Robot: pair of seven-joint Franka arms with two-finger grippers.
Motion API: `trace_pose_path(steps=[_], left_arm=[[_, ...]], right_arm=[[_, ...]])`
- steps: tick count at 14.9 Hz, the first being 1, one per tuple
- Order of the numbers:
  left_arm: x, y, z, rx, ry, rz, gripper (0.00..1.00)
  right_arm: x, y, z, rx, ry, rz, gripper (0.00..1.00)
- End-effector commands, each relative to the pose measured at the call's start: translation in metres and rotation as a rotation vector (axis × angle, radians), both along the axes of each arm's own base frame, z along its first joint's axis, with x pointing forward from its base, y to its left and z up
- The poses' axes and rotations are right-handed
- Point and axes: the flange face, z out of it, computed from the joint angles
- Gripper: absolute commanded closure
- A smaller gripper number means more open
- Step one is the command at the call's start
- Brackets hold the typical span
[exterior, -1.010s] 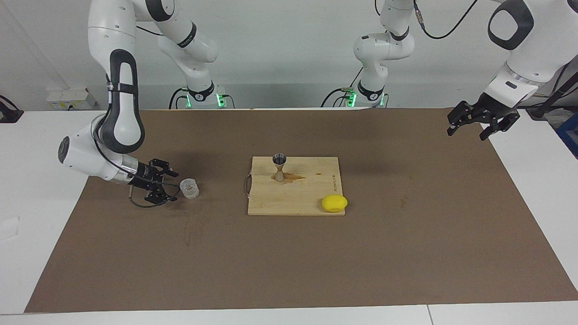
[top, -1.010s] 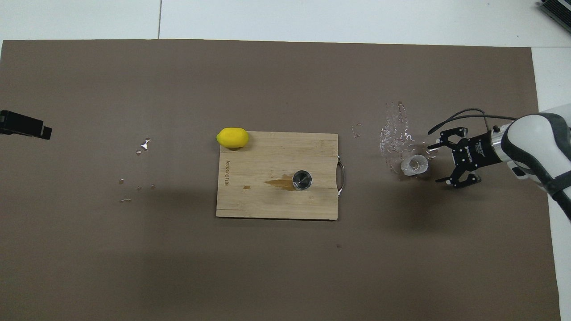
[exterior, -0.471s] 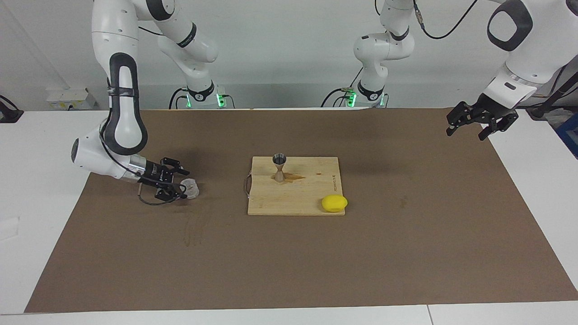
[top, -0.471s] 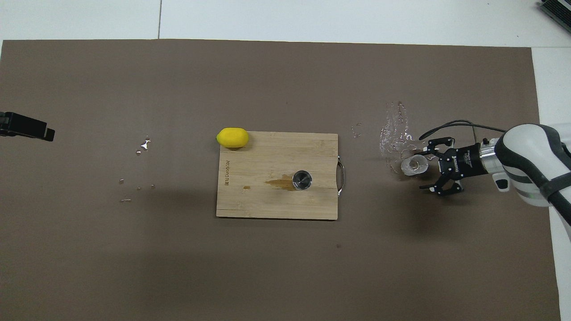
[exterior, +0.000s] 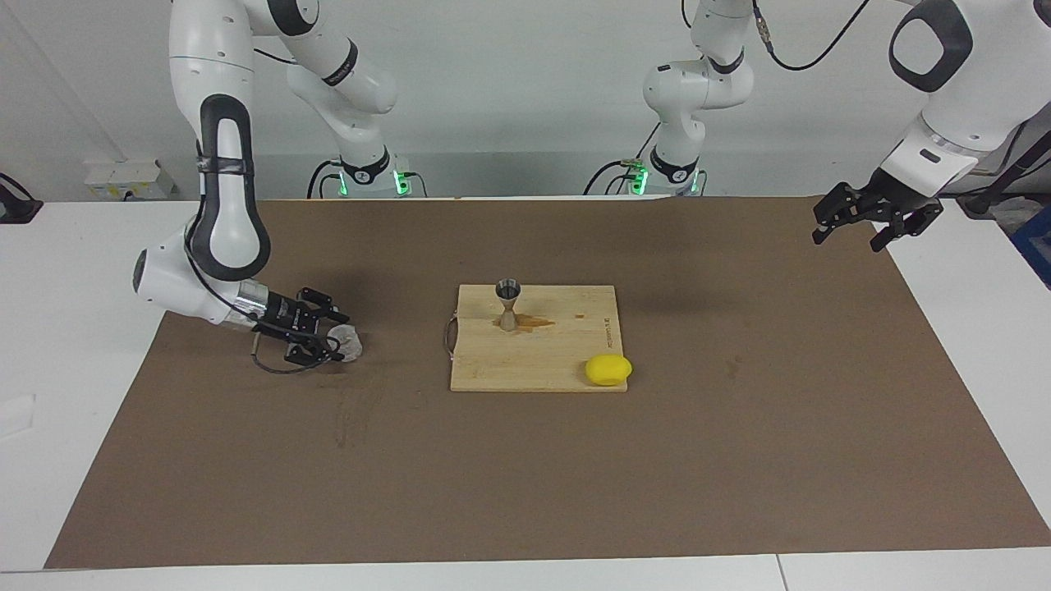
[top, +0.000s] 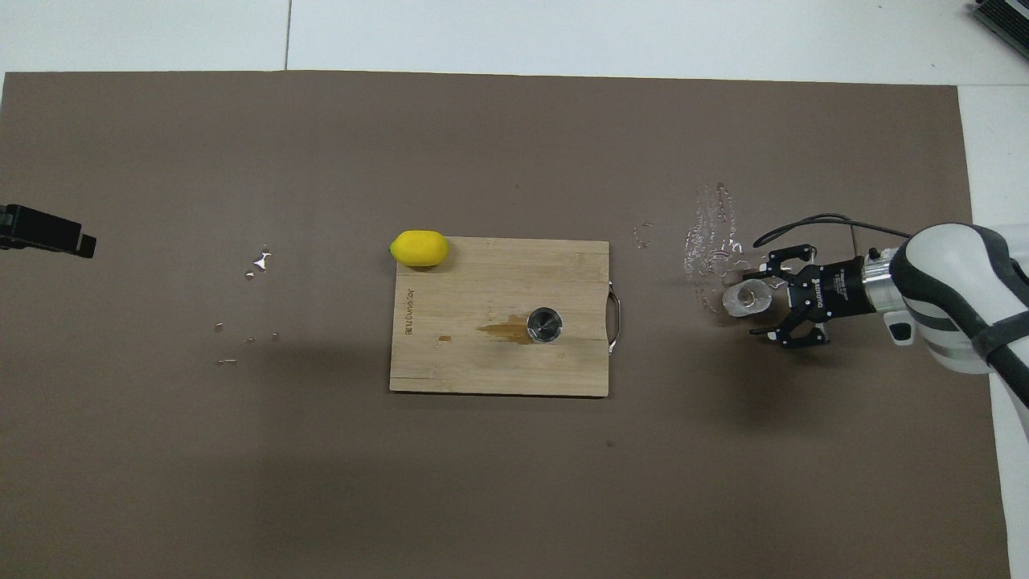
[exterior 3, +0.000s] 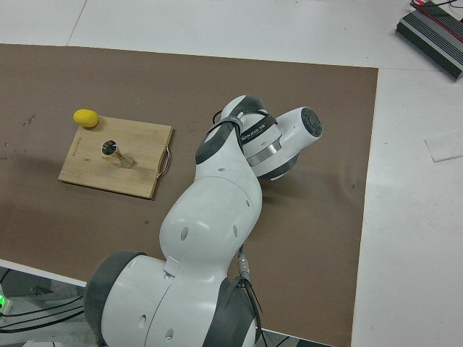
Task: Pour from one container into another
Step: 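Close the right gripper around the clear glass cup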
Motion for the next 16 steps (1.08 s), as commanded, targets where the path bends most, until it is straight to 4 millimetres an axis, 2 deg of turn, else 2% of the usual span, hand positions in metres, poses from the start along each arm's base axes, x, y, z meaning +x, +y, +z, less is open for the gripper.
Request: trace_pose_path(steps=[1, 4, 5, 7, 9, 11, 16], left_arm=[[-0.014, 0.000, 0.003, 0.023, 0.038, 0.010, 0.00], [-0.018, -0.013, 0.009, 0.040, 0.040, 0.043, 0.00], [-0.019, -0.014, 0.009, 0.041, 0.038, 0.054, 0.00], [-0.019, -0.013, 0.009, 0.041, 0.038, 0.056, 0.00], [-0.019, -0.012, 0.010, 0.041, 0.033, 0.058, 0.00], [-0.020, -0.011, 0.014, 0.040, 0.026, 0.059, 0.00], [-0.021, -0.006, 0.013, 0.040, 0.036, 0.068, 0.00]], right_arm=[[-0.008, 0.003, 0.005, 0.027, -0.027, -0.028, 0.43], [-0.008, 0.002, 0.008, 0.036, -0.026, -0.030, 0.91], [-0.006, 0.004, 0.015, 0.033, -0.038, -0.026, 1.00], [-0.004, 0.012, 0.035, 0.022, -0.062, -0.019, 1.00], [-0.001, 0.031, 0.057, 0.007, -0.077, -0.013, 1.00], [0.002, 0.060, 0.084, -0.016, -0.100, 0.008, 1.00], [0.011, 0.124, 0.125, -0.139, -0.105, 0.037, 1.00]])
